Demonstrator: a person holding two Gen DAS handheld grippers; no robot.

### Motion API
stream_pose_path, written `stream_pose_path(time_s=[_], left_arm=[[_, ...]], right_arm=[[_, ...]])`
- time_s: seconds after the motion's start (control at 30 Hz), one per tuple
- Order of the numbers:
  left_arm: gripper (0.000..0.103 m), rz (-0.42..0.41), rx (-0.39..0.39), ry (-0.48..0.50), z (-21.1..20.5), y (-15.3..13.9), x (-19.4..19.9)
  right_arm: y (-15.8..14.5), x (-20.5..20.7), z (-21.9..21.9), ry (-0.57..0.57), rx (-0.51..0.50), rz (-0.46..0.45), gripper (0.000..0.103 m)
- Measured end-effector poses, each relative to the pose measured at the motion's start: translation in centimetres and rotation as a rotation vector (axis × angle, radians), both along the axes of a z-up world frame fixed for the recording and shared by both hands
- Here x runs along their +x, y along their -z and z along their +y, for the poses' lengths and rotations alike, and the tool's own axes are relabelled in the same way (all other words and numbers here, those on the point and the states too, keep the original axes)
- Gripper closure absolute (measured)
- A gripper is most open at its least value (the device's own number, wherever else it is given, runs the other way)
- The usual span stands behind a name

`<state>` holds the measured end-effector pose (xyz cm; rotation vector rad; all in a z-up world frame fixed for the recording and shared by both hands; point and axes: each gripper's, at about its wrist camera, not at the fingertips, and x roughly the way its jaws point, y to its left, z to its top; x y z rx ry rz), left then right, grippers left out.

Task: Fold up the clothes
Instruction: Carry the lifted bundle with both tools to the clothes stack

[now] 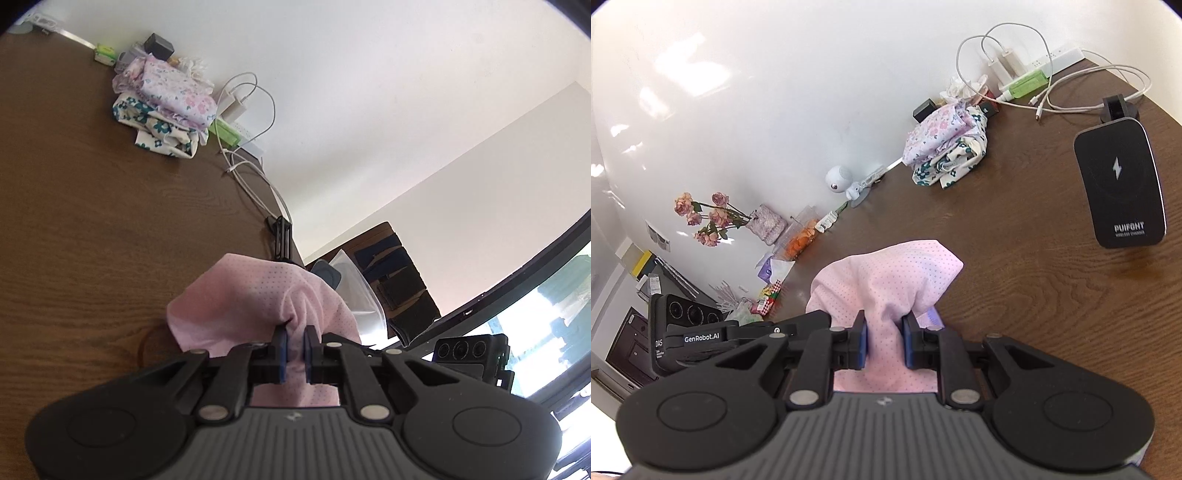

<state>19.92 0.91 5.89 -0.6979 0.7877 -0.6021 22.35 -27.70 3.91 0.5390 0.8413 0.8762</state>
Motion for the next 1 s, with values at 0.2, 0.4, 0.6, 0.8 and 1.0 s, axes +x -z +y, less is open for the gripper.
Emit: stream_pose_path(time_s=[0.2, 0.4, 0.6, 0.8, 1.0], left_arm=[[0.095, -0.044, 0.014, 0.016, -0.1, -3.1, 4.5], [0.095, -0.079, 0.036, 0.056, -1.0, -5.5, 11.4], [0.095, -0.101, 0.021, 0.092, -1.7, -7.1, 19.9], [0.095, -0.131, -0.009, 0.116, -0.8, -7.8, 28.8], [0.095, -0.064, -0.089, 0.072, 5.1, -3.0, 36.3]], right_arm=[[-1.8, 3.8, 0.6, 0.048, 0.046, -0.031, 0.086], [-3.5, 9.2, 1.2, 0.102, 0.061, -0.043, 0.086], [-5.4, 16.3, 2.3, 0.161, 0.046, -0.063, 0.086], [-7.5, 24.1, 4.7, 0.2, -0.002, -0.085, 0.086], [-6.6, 33.9, 7.9, 0.193, -0.096, -0.071, 0.086]])
